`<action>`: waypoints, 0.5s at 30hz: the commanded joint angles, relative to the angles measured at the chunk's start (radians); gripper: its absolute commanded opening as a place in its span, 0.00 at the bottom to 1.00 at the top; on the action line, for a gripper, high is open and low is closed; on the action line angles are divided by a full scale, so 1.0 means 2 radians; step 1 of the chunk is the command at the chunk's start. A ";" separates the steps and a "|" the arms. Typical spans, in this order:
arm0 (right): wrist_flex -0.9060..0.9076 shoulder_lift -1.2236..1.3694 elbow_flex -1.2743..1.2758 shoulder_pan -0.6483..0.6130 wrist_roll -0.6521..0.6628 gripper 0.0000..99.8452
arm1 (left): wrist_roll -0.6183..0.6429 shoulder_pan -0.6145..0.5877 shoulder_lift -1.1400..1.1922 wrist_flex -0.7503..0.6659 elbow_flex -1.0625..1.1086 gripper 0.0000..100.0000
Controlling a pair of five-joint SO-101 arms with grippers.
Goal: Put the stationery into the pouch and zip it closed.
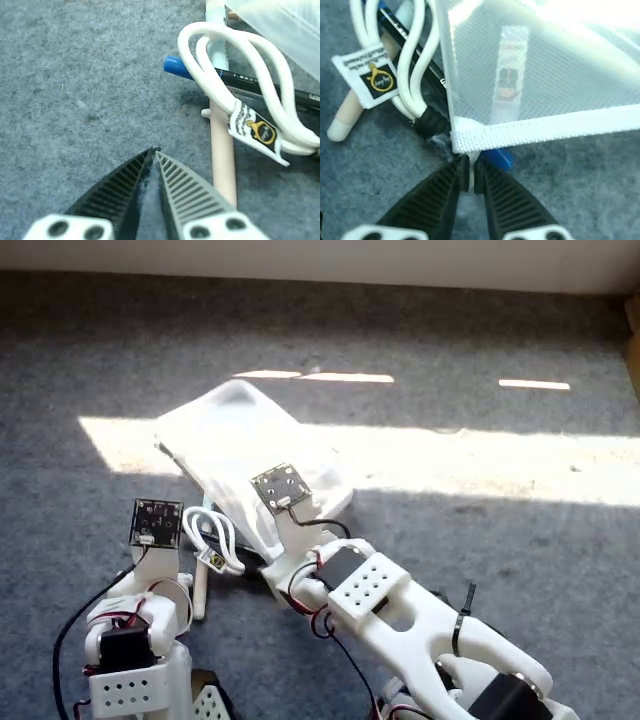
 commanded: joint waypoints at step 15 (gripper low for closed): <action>0.180 -0.106 -0.145 0.083 0.127 0.01 | -0.002 -0.002 -0.005 0.002 0.010 0.01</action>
